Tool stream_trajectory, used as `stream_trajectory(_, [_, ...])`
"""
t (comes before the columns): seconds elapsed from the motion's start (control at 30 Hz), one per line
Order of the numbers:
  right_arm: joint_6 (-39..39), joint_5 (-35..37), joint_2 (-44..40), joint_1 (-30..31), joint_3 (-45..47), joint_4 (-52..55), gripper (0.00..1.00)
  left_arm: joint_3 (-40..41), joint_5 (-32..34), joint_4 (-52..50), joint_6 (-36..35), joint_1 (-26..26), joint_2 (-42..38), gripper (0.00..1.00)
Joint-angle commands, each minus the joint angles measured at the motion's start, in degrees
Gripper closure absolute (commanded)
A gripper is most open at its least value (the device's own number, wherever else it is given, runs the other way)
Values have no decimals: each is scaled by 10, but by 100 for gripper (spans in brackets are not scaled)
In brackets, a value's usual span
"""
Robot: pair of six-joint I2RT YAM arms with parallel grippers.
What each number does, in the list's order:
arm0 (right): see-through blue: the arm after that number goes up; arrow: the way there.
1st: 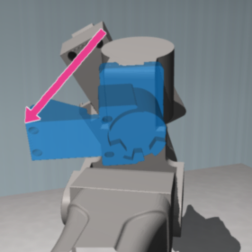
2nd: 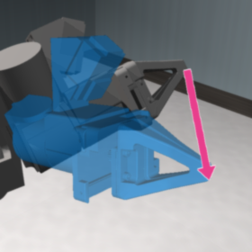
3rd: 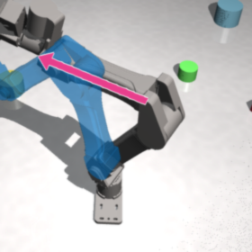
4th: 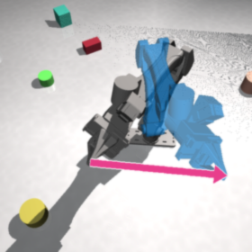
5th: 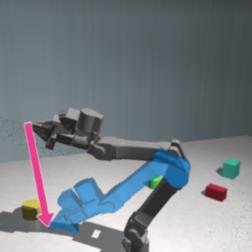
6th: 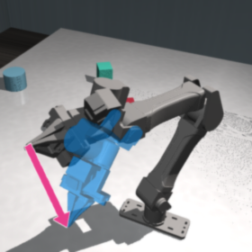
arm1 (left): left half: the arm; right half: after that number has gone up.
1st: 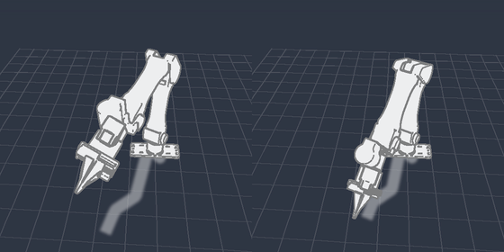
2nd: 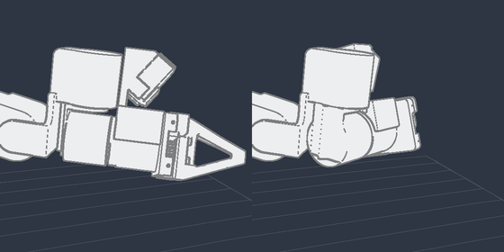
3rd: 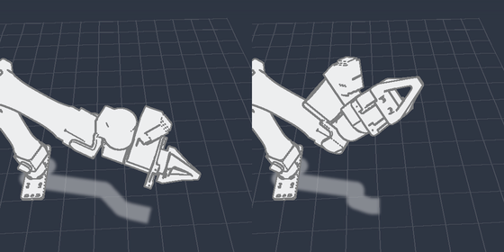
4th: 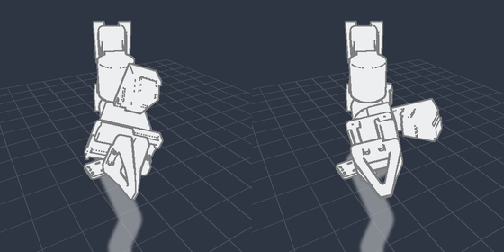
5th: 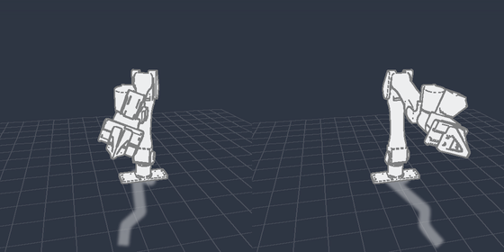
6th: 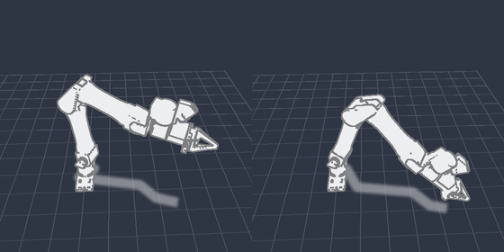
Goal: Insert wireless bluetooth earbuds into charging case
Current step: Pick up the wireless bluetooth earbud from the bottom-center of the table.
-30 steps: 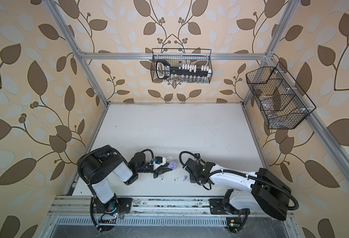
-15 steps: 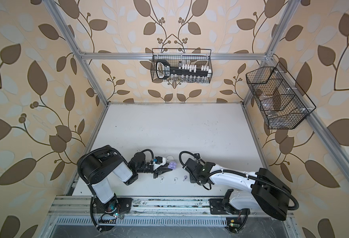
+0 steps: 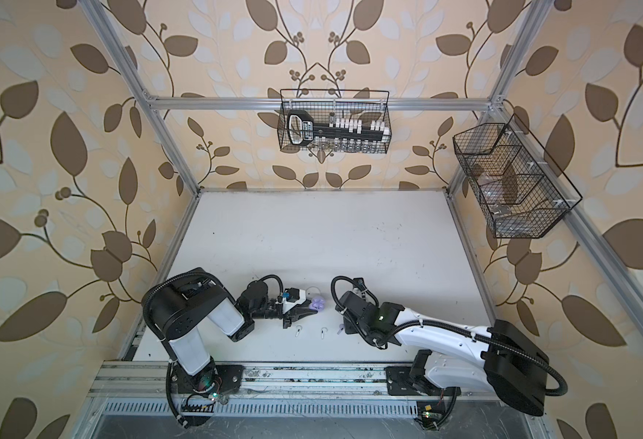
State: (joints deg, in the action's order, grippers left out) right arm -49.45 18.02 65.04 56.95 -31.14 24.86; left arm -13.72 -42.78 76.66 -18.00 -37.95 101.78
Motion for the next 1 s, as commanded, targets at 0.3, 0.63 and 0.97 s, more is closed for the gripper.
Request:
stream_trajectory(0.3, [-15,128,-74,50,24,-158,87,-11,61,49,29,9,-2,90])
stream_trajectory(0.63, [-25,191,-36,79,46,-315,87,-21,94,49,63,30,-6,90])
stream_trajectory(0.97, [3,200,37,76,45,-454,87,-23,131,49,75,38,-11,86])
